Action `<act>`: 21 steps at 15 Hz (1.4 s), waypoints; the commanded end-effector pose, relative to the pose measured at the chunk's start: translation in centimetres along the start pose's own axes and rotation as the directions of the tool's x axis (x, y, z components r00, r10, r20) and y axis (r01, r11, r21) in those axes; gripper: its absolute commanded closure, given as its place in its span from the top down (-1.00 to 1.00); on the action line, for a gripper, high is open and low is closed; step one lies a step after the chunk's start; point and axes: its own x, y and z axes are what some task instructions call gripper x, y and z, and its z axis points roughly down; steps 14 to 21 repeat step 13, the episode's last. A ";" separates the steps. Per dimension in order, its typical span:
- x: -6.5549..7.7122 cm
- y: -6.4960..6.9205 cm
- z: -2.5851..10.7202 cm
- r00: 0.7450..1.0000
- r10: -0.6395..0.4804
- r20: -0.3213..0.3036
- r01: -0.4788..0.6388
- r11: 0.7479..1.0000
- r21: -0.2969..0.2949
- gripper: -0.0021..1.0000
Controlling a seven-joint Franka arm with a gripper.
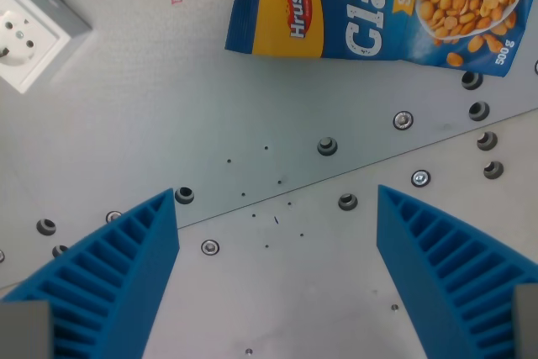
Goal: Move in base negative z
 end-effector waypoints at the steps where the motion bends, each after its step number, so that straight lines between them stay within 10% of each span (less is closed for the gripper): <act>1: 0.0 0.0 0.2 1.000 0.000 -0.006 0.000 1.000 0.001 1.00; 13: 0.4 -0.1 6.2 1.000 0.000 -0.006 0.000 1.000 0.001 1.00; 21: 0.4 -0.1 6.2 1.000 0.000 -0.006 0.000 1.000 0.001 1.00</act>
